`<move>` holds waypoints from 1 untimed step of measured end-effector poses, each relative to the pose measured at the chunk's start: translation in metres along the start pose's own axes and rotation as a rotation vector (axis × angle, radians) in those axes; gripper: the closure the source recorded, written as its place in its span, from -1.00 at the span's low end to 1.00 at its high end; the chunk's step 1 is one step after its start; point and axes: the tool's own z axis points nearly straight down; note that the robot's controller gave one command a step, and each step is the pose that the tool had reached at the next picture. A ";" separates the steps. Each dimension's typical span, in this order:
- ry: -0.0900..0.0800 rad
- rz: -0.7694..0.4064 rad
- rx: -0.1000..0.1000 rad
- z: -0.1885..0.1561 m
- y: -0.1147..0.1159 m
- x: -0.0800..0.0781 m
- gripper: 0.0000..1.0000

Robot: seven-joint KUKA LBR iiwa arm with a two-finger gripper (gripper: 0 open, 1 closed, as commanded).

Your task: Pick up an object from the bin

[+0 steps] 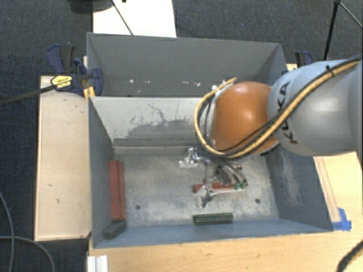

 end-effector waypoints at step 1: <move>-0.011 -0.252 0.001 0.043 -0.051 0.018 1.00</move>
Offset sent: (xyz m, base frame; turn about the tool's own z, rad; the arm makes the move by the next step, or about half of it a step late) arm 0.0000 0.0000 0.0000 0.0000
